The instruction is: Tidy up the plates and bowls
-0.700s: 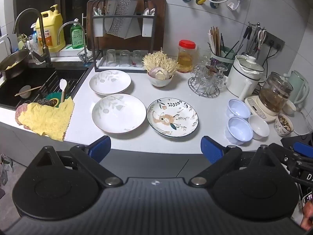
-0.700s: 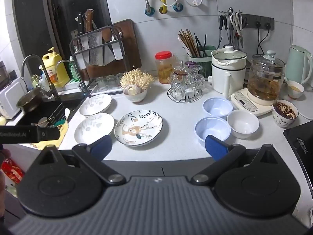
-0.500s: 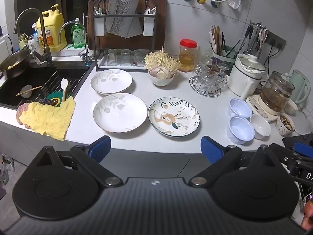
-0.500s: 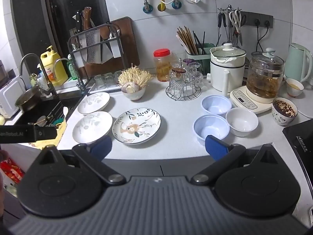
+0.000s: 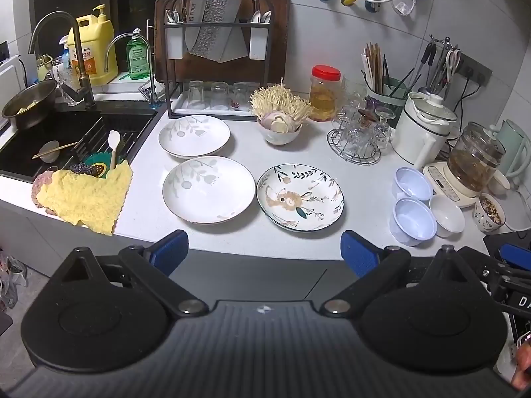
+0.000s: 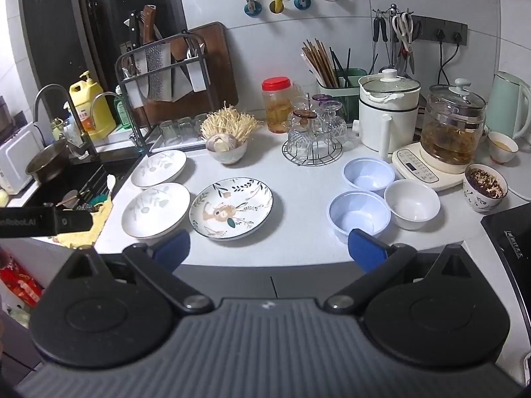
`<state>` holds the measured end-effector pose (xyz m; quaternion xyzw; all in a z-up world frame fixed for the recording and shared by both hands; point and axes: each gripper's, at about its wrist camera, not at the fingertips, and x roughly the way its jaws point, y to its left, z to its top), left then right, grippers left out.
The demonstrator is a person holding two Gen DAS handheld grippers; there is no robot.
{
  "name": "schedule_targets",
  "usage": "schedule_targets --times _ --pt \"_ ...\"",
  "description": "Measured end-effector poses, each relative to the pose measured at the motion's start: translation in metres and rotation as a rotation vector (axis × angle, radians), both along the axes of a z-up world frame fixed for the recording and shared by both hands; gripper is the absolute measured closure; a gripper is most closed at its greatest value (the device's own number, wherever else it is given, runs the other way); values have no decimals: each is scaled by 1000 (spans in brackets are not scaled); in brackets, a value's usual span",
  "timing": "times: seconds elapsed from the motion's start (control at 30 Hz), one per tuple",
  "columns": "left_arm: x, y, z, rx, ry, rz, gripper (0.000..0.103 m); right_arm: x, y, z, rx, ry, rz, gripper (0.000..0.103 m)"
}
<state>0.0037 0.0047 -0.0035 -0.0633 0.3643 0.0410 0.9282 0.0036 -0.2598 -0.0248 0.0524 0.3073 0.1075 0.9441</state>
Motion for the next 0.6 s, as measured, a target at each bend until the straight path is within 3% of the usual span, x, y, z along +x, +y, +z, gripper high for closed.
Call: schedule_targets --times 0.3,0.47,0.6 --pt "5 0 1 22 -3 11 3 -1 -3 -3 5 4 1 0" --pt "4 2 -4 -2 6 19 3 1 -3 -2 -11 -8 8 0" --pt "1 -4 -6 48 -6 -5 3 5 -6 -2 -26 -19 2 0"
